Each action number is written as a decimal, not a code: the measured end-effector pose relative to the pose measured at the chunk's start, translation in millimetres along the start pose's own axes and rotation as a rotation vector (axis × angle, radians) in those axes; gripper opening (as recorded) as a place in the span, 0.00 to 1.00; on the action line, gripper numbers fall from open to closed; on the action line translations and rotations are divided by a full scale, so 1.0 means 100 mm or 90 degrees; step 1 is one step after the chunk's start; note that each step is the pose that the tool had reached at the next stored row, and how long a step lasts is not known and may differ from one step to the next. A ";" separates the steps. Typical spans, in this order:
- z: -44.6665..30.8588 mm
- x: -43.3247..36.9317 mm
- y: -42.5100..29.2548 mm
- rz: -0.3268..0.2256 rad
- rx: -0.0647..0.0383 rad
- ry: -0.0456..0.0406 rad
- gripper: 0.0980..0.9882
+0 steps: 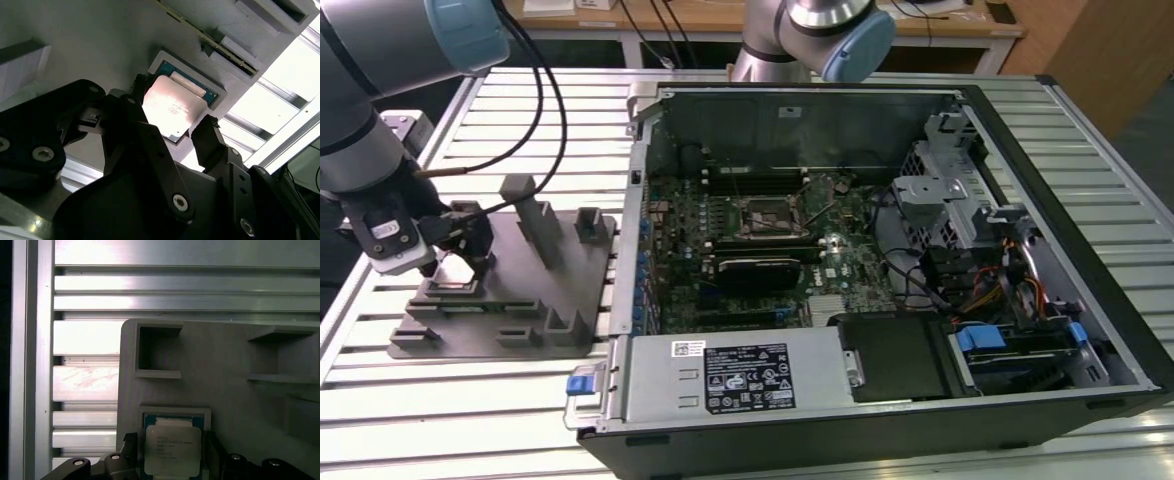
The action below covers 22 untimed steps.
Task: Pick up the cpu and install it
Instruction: 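Pick up the cpu and move it towards the insertion slot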
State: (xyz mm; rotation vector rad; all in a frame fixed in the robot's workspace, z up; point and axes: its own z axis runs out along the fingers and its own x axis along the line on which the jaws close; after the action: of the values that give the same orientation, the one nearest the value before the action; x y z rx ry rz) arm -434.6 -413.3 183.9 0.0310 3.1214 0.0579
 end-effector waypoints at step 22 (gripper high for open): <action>0.018 0.008 0.004 0.019 0.000 -0.0006 0.62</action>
State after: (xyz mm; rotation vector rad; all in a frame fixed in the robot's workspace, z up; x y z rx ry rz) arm -435.4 -412.9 182.1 0.0773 3.1201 0.0594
